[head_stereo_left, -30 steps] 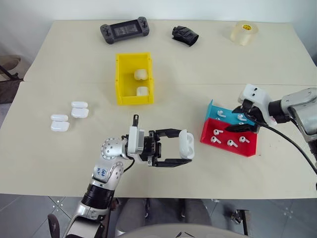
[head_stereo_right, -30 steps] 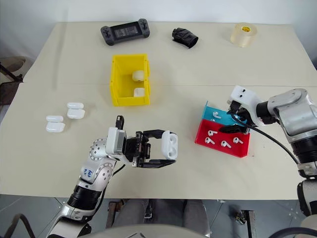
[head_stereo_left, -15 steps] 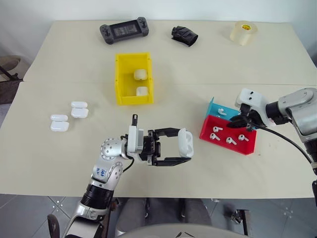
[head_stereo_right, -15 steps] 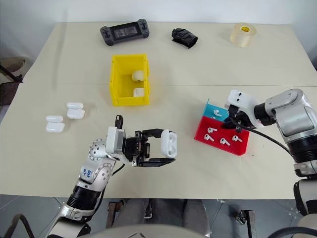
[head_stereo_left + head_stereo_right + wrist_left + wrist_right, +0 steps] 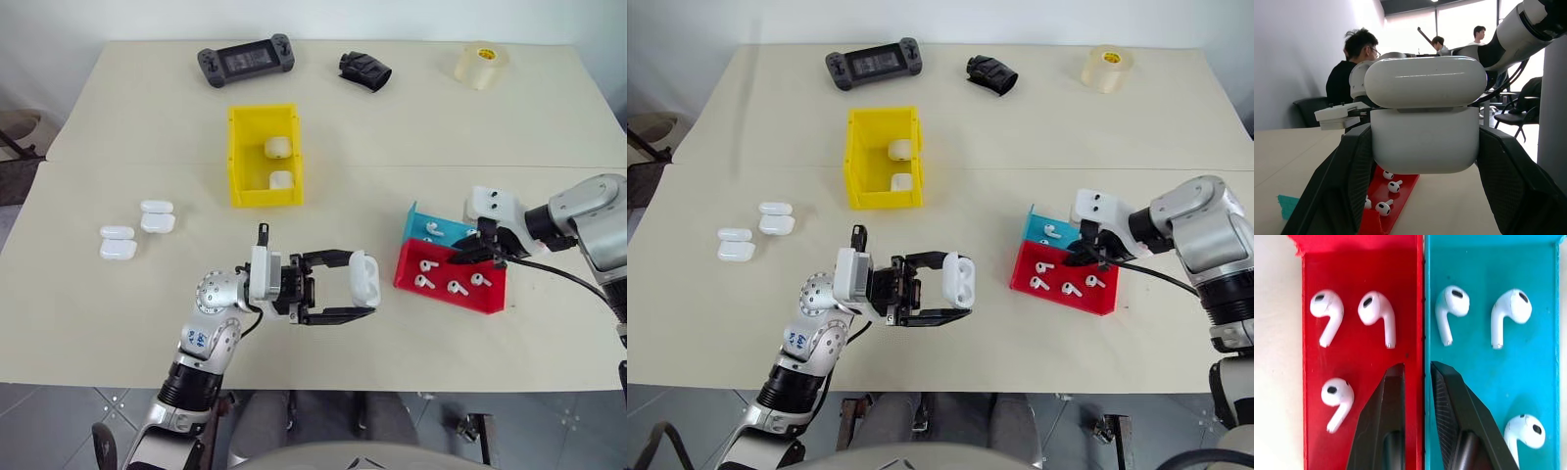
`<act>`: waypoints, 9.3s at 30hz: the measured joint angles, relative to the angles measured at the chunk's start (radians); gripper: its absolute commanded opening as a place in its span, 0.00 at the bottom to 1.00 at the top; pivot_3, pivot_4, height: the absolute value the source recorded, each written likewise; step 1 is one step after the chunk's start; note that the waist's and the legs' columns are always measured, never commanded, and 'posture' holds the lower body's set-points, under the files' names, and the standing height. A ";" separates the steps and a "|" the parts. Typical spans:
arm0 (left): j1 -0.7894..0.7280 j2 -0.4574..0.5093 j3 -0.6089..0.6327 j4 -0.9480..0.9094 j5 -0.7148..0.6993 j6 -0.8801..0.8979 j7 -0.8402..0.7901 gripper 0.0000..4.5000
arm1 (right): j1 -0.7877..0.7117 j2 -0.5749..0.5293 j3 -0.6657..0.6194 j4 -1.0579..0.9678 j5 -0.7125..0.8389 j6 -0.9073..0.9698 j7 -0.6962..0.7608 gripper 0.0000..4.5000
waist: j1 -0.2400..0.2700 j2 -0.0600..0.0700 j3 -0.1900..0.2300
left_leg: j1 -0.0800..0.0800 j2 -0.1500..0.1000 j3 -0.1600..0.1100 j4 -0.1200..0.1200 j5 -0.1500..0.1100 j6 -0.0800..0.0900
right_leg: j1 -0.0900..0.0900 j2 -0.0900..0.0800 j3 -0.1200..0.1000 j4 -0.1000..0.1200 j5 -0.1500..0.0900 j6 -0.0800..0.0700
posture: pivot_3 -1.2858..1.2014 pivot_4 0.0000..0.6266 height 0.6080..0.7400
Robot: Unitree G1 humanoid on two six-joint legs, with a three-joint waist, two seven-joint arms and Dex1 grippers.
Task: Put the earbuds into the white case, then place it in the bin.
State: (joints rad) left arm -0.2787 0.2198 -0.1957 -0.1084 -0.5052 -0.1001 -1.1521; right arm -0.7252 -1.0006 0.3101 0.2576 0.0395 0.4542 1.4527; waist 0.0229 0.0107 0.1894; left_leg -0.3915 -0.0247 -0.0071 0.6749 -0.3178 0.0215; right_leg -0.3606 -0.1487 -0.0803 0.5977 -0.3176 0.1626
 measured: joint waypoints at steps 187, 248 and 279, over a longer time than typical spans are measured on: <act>-0.021 -0.021 -0.029 0.005 -0.001 0.024 -0.022 0.62 | 0.642 -0.115 -0.476 -0.514 0.275 -0.183 -0.112 0.11 | 0.007 0.000 0.000 | 0.001 0.000 -0.001 0.005 -0.001 0.000 | 0.004 0.000 0.000 0.002 0.000 0.000 | 0.52 0.24 1.00; -0.220 -0.084 0.075 0.185 -0.078 0.155 -0.138 0.62 | 0.682 0.613 -0.368 -0.869 0.687 -0.264 -0.714 0.11 | 0.001 -0.001 0.000 | 0.001 -0.006 -0.003 0.004 -0.001 0.001 | 0.001 0.000 0.002 0.008 0.000 0.000 | 0.52 0.24 1.00; -0.213 -0.074 0.104 0.154 -0.131 0.244 -0.110 0.62 | 0.551 0.539 -0.425 -0.830 0.864 -0.125 -0.701 0.11 | 0.001 -0.001 0.001 | 0.001 -0.004 -0.003 0.004 -0.001 0.001 | 0.001 0.000 0.001 0.007 0.000 0.000 | 0.52 0.24 1.00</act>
State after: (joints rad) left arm -0.4921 0.1455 -0.0921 0.0451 -0.6361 0.1434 -1.2618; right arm -0.1741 -0.4621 -0.1151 -0.5721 0.9032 0.3295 0.7521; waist 0.0239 0.0099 0.1899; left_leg -0.3901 -0.0289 -0.0101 0.6788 -0.3190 0.0225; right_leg -0.3599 -0.1488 -0.0788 0.6050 -0.3173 0.1630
